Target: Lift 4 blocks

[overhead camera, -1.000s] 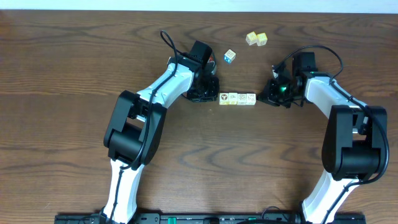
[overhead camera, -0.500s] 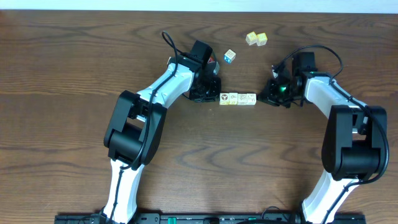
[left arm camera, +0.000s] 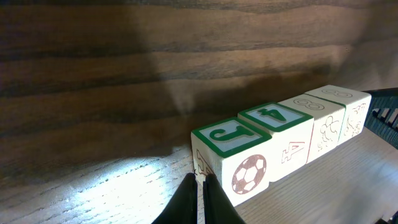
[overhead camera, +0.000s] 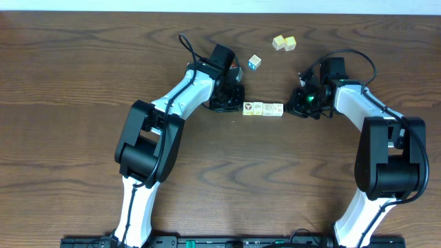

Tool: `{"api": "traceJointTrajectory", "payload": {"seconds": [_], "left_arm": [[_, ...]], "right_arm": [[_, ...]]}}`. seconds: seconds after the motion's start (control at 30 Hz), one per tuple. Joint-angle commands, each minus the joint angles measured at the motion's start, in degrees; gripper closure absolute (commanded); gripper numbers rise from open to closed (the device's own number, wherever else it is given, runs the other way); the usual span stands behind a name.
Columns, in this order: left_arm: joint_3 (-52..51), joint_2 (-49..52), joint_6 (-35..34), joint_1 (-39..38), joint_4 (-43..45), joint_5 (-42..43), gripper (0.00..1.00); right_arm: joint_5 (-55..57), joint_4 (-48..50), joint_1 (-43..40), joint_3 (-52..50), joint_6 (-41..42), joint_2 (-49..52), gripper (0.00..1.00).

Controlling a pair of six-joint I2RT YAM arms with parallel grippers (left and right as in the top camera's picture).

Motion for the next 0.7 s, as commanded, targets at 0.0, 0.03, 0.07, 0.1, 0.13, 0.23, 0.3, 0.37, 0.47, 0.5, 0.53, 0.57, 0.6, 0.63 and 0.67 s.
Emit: {"api": "traceJointTrajectory", "payload": {"seconds": [0.0,0.03,0.07,0.1,0.13,0.23,0.3,0.37,0.47,0.5,0.53,0.57,0.6,0.63,0.67], "left_arm": [[-0.2,0.8,1.2,-0.4,0.2,-0.5,0.92],[-0.2,0.8,1.2,-0.4,0.2,-0.9,0.93],[-0.2,0.8,1.2,-0.4,0.2,-1.7,0.93],[-0.2,0.8,1.2,-0.4,0.2,-2.7,0.93],[-0.2,0.8,1.2,-0.4,0.2,-4.1,0.93],[-0.2,0.8,1.1,-0.3,0.2,-5.9,0.93],[-0.2,0.8,1.1,-0.3,0.2,-5.9,0.93],[-0.2,0.8,1.0,-0.4,0.3,-5.9,0.93],[-0.2,0.8,1.0,-0.4,0.4,-5.9,0.93],[-0.2,0.8,0.9,-0.4,0.4,-5.9,0.93],[-0.2,0.8,0.9,-0.4,0.4,-5.9,0.92],[-0.2,0.8,0.9,-0.4,0.4,-5.9,0.93],[-0.2,0.8,0.9,-0.4,0.4,-5.9,0.93],[-0.2,0.8,0.9,-0.4,0.4,-5.8,0.93],[-0.2,0.8,0.7,-0.4,0.4,-5.8,0.92]], "right_arm": [[-0.9,0.3,1.3,-0.3,0.8,0.8,0.99],[-0.9,0.3,1.3,-0.3,0.8,0.8,0.99],[-0.9,0.3,1.3,-0.3,0.8,0.8,0.99],[-0.9,0.3,1.3,-0.3,0.8,0.8,0.99],[-0.9,0.3,1.3,-0.3,0.8,0.8,0.99],[-0.9,0.3,1.3,-0.3,0.8,0.8,0.99],[-0.9,0.3,1.3,-0.3,0.8,0.8,0.99],[-0.9,0.3,1.4,-0.3,0.8,0.8,0.99],[-0.9,0.3,1.4,-0.3,0.8,0.8,0.99],[-0.9,0.3,1.4,-0.3,0.8,0.8,0.99],[-0.9,0.3,1.4,-0.3,0.8,0.8,0.99],[-0.9,0.3,1.4,-0.3,0.8,0.8,0.99],[-0.9,0.3,1.4,-0.3,0.8,0.8,0.99],[-0.9,0.3,1.4,-0.3,0.8,0.8,0.99],[-0.9,0.3,1.4,-0.3,0.8,0.8,0.99]]}}
